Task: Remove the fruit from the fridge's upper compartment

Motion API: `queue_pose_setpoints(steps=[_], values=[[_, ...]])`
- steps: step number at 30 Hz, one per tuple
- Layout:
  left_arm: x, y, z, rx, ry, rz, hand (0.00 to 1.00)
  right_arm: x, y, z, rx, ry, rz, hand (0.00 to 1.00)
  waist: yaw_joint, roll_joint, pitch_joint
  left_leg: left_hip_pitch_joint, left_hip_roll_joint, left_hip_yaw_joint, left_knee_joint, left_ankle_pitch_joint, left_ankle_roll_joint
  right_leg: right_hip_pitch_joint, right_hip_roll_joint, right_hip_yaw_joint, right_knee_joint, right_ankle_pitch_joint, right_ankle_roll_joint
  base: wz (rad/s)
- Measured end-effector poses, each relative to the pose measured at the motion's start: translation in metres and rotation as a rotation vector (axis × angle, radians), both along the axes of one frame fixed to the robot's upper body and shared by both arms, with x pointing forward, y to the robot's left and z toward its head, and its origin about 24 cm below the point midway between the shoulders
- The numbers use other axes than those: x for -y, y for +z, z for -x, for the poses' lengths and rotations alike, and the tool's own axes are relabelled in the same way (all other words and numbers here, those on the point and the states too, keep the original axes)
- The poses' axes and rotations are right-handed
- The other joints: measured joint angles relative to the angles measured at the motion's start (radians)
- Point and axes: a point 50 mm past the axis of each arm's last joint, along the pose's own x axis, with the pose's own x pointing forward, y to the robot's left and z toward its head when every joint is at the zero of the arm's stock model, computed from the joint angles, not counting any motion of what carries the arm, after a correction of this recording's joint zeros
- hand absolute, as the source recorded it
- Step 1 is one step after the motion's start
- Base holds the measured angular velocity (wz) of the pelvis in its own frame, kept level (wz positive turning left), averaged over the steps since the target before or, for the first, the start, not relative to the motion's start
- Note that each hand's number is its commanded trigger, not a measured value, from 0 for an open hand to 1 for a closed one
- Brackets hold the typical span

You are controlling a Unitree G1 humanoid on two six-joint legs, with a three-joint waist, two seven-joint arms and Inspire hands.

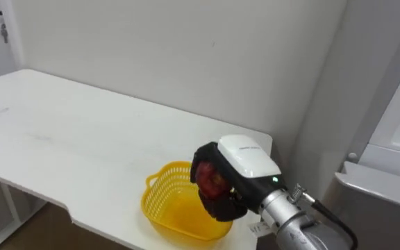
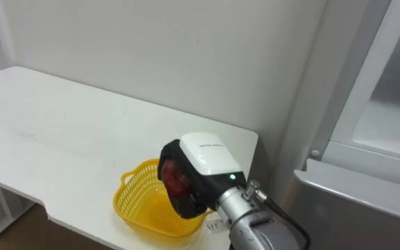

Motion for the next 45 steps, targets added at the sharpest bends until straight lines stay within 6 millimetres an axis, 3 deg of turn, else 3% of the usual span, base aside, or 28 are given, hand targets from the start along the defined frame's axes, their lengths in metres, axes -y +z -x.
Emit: queue_pose_setpoints(steps=[9,10,11,12,13,45], values=[[0.002,0.000,-0.003,0.005,0.001,0.004,0.00,0.013,-0.026,-0.007,-0.114,-0.078,0.042,1.00,0.022,-0.013,0.0031,-0.002,-0.004,-0.019,0.000,0.001,0.001,0.004,-0.002,-0.003,0.000,0.000,0.000,0.04],[0.002,0.000,-0.003,0.004,0.002,0.006,0.00,0.013,-0.029,-0.008,-0.127,-0.086,0.043,0.91,0.021,-0.016,0.0039,-0.005,-0.005,-0.019,0.001,0.001,0.001,0.002,-0.003,-0.005,0.001,0.000,0.000,0.00],[0.003,-0.001,-0.002,0.001,0.003,0.005,0.00,0.013,-0.029,-0.008,-0.130,-0.090,0.042,0.40,0.021,-0.017,0.0043,-0.007,-0.005,-0.019,0.003,0.001,0.002,0.000,-0.004,-0.006,0.001,0.000,0.000,0.00],[0.003,-0.001,-0.001,-0.008,0.007,0.004,0.00,0.013,-0.030,-0.008,-0.133,-0.094,0.040,0.06,0.020,-0.020,0.0031,-0.016,-0.006,-0.020,0.007,0.001,0.002,-0.006,-0.004,-0.008,0.001,0.000,0.000,0.00],[0.003,-0.001,-0.002,-0.009,0.006,0.002,0.00,0.013,-0.030,-0.008,-0.135,-0.096,0.037,0.00,0.019,-0.023,0.0034,-0.023,-0.006,-0.022,0.009,0.001,0.002,-0.011,-0.005,-0.016,0.001,0.000,0.000,0.04],[0.004,0.001,-0.014,0.035,-0.005,0.004,0.00,0.013,-0.029,-0.017,-0.174,-0.109,-0.011,0.00,0.024,-0.024,0.0053,-0.039,-0.009,-0.035,0.021,0.002,0.002,-0.015,-0.007,-0.029,0.002,0.000,0.000,0.01]])
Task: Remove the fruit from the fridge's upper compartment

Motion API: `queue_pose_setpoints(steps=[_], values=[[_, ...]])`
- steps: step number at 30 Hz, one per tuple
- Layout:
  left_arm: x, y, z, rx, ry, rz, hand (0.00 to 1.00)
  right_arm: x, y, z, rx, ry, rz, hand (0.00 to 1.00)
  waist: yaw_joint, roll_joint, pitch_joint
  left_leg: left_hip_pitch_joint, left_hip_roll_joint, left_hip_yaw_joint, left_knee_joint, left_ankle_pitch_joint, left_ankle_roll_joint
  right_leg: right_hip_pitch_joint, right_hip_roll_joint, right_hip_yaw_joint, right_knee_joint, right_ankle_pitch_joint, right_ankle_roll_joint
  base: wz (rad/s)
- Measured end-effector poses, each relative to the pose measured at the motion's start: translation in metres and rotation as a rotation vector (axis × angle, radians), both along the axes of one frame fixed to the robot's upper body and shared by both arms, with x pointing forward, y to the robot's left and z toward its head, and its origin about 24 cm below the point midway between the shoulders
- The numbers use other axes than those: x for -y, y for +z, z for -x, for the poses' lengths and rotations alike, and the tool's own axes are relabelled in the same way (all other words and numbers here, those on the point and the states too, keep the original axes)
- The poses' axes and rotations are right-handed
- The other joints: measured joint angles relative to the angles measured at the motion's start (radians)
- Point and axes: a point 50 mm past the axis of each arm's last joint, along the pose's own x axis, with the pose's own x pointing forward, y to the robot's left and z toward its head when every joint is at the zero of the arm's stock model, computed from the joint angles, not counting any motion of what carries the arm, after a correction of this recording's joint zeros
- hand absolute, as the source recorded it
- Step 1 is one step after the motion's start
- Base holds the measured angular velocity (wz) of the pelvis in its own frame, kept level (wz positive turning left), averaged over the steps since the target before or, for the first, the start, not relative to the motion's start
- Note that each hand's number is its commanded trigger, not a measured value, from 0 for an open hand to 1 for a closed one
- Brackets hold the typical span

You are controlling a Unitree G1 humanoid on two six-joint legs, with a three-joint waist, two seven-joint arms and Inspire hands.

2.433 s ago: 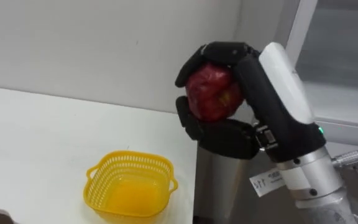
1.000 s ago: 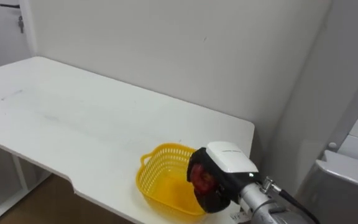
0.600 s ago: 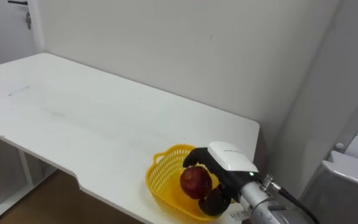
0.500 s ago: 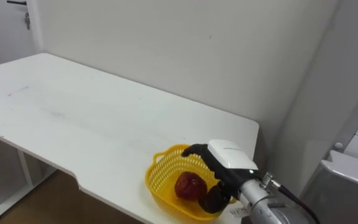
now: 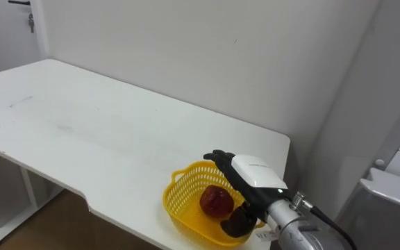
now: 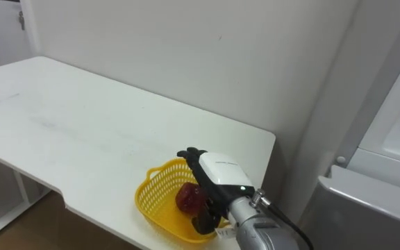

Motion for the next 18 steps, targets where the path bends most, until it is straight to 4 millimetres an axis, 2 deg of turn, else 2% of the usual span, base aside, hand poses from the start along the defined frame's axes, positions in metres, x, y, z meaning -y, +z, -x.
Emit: queue_pose_setpoints(steps=[11,18], values=[[0.000,0.000,-0.002,0.003,-0.004,-0.001,0.00,-0.001,0.005,-0.002,0.018,0.004,-0.001,0.00,-0.001,-0.009,-0.0007,-0.009,0.000,0.005,0.000,0.000,0.000,-0.010,0.000,0.006,0.001,0.000,0.000,0.00],[-0.001,0.001,-0.003,0.003,-0.019,-0.008,0.00,-0.004,0.031,-0.011,0.113,-0.001,-0.031,0.00,-0.002,-0.013,-0.0017,-0.011,0.000,0.013,0.000,0.001,0.000,-0.016,0.000,0.020,0.000,0.000,0.000,-0.02]])
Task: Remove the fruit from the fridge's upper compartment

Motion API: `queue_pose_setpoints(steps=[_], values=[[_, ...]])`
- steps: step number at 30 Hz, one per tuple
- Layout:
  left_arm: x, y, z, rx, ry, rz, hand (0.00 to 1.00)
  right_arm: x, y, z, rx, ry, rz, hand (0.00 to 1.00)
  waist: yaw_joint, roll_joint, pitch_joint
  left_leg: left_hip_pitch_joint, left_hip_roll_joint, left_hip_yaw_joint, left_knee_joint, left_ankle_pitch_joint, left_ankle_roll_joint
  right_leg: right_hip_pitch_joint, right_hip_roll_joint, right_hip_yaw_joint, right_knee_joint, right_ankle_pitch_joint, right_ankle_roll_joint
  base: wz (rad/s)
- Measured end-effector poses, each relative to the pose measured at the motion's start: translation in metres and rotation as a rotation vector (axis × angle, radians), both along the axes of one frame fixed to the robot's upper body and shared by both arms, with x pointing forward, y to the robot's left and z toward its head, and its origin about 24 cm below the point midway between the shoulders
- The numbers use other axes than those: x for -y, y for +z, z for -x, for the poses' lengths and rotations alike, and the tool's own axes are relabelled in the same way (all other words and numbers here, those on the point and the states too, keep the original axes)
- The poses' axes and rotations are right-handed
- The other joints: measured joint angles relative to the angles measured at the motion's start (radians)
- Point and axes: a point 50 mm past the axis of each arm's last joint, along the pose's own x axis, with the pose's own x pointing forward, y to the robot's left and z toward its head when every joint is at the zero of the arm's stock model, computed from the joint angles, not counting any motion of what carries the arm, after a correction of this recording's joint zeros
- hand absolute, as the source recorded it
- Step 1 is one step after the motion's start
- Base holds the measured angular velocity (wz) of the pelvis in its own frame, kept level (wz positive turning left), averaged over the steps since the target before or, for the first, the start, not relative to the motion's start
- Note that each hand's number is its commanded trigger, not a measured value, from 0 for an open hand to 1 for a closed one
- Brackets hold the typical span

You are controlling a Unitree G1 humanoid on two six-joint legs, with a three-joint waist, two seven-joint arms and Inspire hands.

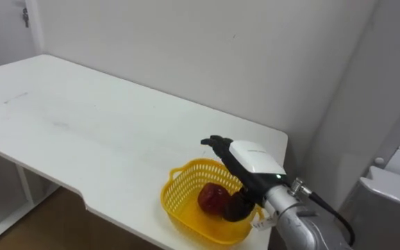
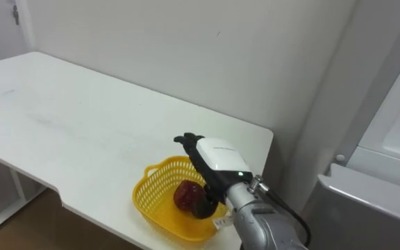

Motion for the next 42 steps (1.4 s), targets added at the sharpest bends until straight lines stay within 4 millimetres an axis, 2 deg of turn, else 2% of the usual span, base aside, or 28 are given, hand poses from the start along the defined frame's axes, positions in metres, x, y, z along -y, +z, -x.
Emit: queue_pose_setpoints(steps=[3,8,10,14,17,20,23,26,27,29,34,37,42], values=[[-0.001,0.001,0.001,0.007,0.004,-0.001,0.00,0.001,0.011,0.000,0.033,-0.005,-0.089,0.00,-0.003,0.004,0.0022,0.003,0.000,0.001,0.000,0.000,0.000,0.002,0.000,0.010,0.000,0.000,0.000,-0.02],[0.000,0.001,0.001,0.021,0.001,-0.003,0.00,0.000,0.028,0.004,0.109,0.013,-0.200,0.00,-0.010,0.026,0.0065,0.014,0.001,0.006,0.000,0.000,0.000,0.012,0.000,0.012,0.000,0.000,0.000,-0.03],[0.001,0.001,-0.001,0.028,-0.001,0.000,0.00,-0.002,0.036,0.006,0.137,0.027,-0.237,0.00,-0.018,0.035,0.0034,0.013,0.001,0.012,0.000,0.000,0.000,0.010,0.000,0.013,0.000,0.000,0.000,-0.02],[0.002,0.001,0.000,0.022,-0.001,0.001,0.00,-0.005,0.049,0.012,0.191,0.065,-0.313,0.00,-0.037,0.061,0.0022,0.015,0.001,0.017,0.003,0.000,0.000,0.011,0.000,0.019,0.001,0.000,0.000,-0.04],[0.005,-0.001,0.005,0.010,0.010,0.001,0.00,-0.011,0.065,0.020,0.249,0.114,-0.397,0.00,-0.055,0.088,-0.0085,0.029,0.004,0.037,0.001,0.000,0.000,0.013,0.001,0.042,0.002,0.000,0.000,-0.16],[0.004,-0.002,0.008,-0.004,0.014,-0.002,0.00,-0.008,0.075,0.030,0.310,0.132,-0.449,0.00,-0.073,0.098,-0.0145,0.036,0.004,0.045,-0.001,0.000,0.000,0.016,0.001,0.050,0.002,0.000,0.000,-0.12],[0.004,-0.003,0.012,-0.009,0.021,-0.004,0.00,0.002,0.085,0.043,0.402,0.127,-0.530,0.00,-0.091,0.099,-0.0136,0.057,0.006,0.061,-0.005,0.000,0.001,0.026,0.002,0.067,0.003,0.000,0.000,-0.16],[0.005,-0.003,0.013,0.008,0.024,-0.015,0.00,0.014,0.094,0.053,0.461,0.103,-0.653,0.00,-0.138,0.099,-0.0145,0.070,0.008,0.067,-0.013,0.000,0.001,0.035,0.003,0.069,0.003,0.001,0.001,-0.05],[0.005,-0.003,0.014,0.008,0.025,-0.017,0.00,0.016,0.096,0.054,0.479,0.096,-0.668,0.00,-0.143,0.101,-0.0140,0.073,0.008,0.070,-0.013,0.000,0.001,0.036,0.003,0.071,0.004,0.002,0.001,-0.09],[0.006,-0.004,0.018,0.002,0.033,-0.021,0.00,0.030,0.104,0.057,0.554,0.052,-0.720,0.00,-0.172,0.106,-0.0124,0.081,0.011,0.080,-0.018,0.000,0.001,0.043,0.004,0.076,0.007,0.002,0.000,-0.09],[0.005,-0.004,0.030,-0.019,0.053,-0.024,0.00,0.059,0.119,0.070,0.725,-0.041,-0.780,0.00,-0.214,0.106,-0.0160,0.097,0.015,0.097,-0.032,0.000,0.001,0.042,0.008,0.090,0.011,0.002,0.000,-0.09],[0.005,-0.005,0.040,-0.039,0.059,-0.023,0.00,0.078,0.119,0.073,0.783,-0.128,-0.800,0.00,-0.254,0.105,-0.0171,0.104,0.015,0.100,-0.033,0.000,0.001,0.042,0.007,0.095,0.016,0.002,0.000,-0.06],[0.007,-0.005,0.049,-0.051,0.063,-0.017,0.00,0.108,0.108,0.077,0.837,-0.288,-0.808,0.00,-0.275,0.099,-0.0187,0.117,0.016,0.120,-0.036,0.000,0.001,0.038,0.009,0.114,0.017,0.002,0.000,-0.13]])
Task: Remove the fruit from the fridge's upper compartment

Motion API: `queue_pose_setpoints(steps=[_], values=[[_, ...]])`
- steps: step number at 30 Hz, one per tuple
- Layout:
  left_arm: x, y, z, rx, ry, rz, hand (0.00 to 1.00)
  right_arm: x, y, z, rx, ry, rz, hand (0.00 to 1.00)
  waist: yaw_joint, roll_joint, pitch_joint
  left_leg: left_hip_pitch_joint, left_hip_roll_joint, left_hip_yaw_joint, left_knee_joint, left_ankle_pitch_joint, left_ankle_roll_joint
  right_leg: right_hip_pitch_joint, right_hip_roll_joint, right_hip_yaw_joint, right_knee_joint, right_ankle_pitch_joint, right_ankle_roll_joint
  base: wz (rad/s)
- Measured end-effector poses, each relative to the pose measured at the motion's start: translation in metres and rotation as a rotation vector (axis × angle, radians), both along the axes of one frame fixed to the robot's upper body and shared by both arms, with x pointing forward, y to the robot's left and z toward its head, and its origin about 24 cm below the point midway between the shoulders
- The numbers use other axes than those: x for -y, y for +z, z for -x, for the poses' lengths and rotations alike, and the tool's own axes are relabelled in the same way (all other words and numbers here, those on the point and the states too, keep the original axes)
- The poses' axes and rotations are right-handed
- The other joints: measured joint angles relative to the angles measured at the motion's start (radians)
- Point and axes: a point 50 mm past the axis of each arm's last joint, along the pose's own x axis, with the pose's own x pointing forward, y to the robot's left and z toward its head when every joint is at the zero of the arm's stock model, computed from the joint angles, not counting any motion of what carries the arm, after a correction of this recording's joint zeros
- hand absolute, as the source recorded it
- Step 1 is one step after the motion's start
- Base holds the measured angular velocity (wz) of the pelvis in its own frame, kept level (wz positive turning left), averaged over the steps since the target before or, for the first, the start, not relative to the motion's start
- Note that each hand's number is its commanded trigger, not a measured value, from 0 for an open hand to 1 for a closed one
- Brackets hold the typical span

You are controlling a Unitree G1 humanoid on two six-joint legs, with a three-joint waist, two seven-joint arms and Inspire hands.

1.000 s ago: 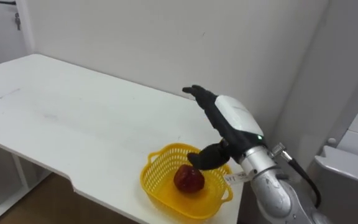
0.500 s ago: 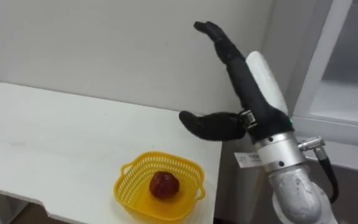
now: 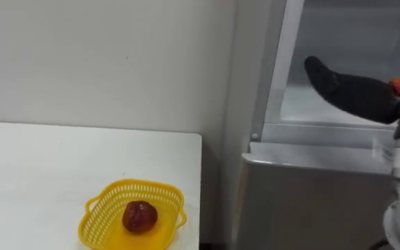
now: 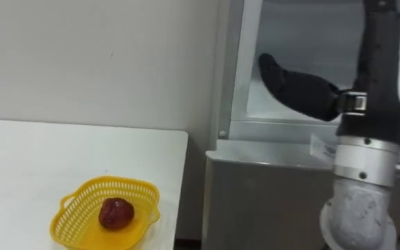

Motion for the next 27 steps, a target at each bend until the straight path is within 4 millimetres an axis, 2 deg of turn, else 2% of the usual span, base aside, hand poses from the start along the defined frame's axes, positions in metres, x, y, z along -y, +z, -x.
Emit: queue_pose_setpoints(steps=[6,10,12,18,19,21,24,27], values=[[-0.006,0.001,-0.001,0.004,0.039,-0.002,0.00,0.024,-0.006,0.007,0.002,-0.123,-0.026,0.00,-0.009,-0.030,0.0004,0.000,0.002,0.003,0.001,0.000,0.000,-0.007,0.000,-0.003,-0.001,0.000,0.000,-0.02],[-0.012,0.003,0.002,-0.012,0.043,-0.015,0.00,0.038,-0.020,-0.003,-0.081,-0.152,-0.064,0.00,-0.005,-0.065,-0.0043,0.000,0.002,0.003,0.004,0.000,0.000,-0.004,0.001,-0.001,0.000,-0.001,0.000,0.00],[-0.013,0.003,0.004,-0.017,0.053,-0.015,0.00,0.044,-0.027,-0.007,-0.131,-0.139,-0.085,0.00,-0.003,-0.075,-0.0069,-0.002,0.002,0.003,0.004,0.000,0.000,-0.002,0.001,0.000,0.002,0.000,0.000,0.00],[-0.011,0.003,0.005,-0.015,0.071,-0.007,0.00,0.064,-0.033,-0.016,-0.249,-0.132,-0.080,0.00,-0.001,-0.068,-0.0005,-0.013,0.003,0.000,0.003,-0.001,0.000,-0.007,0.001,-0.003,0.005,0.001,-0.001,0.01],[-0.011,0.003,0.003,-0.014,0.071,-0.006,0.00,0.068,-0.032,-0.018,-0.272,-0.133,-0.081,0.00,-0.001,-0.064,0.0029,-0.016,0.003,0.000,0.003,0.000,0.000,-0.011,0.001,-0.003,0.007,0.001,-0.001,0.00],[-0.012,0.003,0.003,-0.016,0.075,-0.005,0.00,0.072,-0.032,-0.021,-0.298,-0.141,-0.078,0.00,-0.003,-0.060,0.0032,-0.023,0.005,0.002,0.002,0.000,0.000,-0.025,0.001,-0.002,0.018,0.000,-0.001,-0.04],[-0.015,0.004,0.002,-0.014,0.077,-0.011,0.00,0.076,-0.029,-0.022,-0.324,-0.158,-0.054,0.00,-0.001,-0.065,0.0045,-0.043,0.005,0.003,0.005,0.001,-0.001,-0.046,0.001,-0.002,0.020,0.000,-0.001,0.00],[-0.017,0.004,0.001,-0.014,0.075,-0.018,0.00,0.078,-0.030,-0.034,-0.363,-0.150,-0.061,0.00,-0.003,-0.079,0.0060,-0.050,0.005,0.002,0.011,0.001,-0.001,-0.055,0.001,-0.001,0.020,0.001,-0.001,0.00]])
